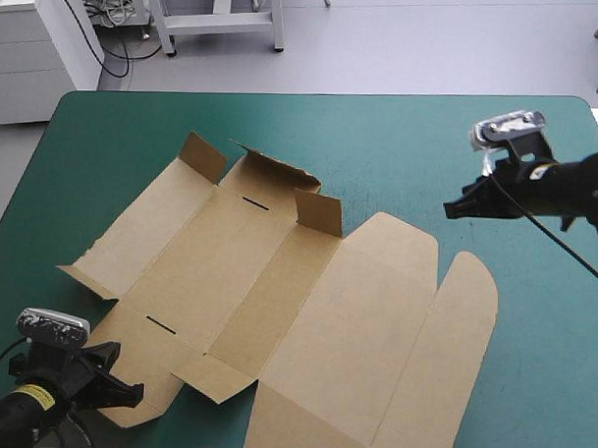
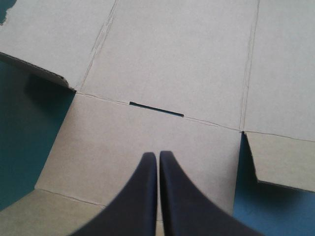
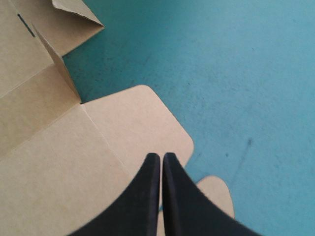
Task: Fold the box
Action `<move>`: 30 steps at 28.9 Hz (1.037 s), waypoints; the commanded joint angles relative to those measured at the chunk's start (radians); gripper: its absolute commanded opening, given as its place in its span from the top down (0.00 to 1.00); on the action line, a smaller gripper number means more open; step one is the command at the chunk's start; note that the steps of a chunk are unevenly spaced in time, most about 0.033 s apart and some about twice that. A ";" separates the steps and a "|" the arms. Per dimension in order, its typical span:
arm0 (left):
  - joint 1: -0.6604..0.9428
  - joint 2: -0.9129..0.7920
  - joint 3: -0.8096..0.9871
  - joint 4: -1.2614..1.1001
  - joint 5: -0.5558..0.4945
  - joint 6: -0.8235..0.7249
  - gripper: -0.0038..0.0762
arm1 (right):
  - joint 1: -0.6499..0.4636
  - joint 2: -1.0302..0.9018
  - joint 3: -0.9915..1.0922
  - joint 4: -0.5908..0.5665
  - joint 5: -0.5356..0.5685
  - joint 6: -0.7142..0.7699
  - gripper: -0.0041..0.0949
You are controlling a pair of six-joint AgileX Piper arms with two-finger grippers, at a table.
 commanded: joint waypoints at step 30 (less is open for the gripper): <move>0.002 0.012 -0.024 -0.017 -0.056 -0.004 0.96 | 0.359 0.539 -0.605 -0.018 0.098 -0.079 0.74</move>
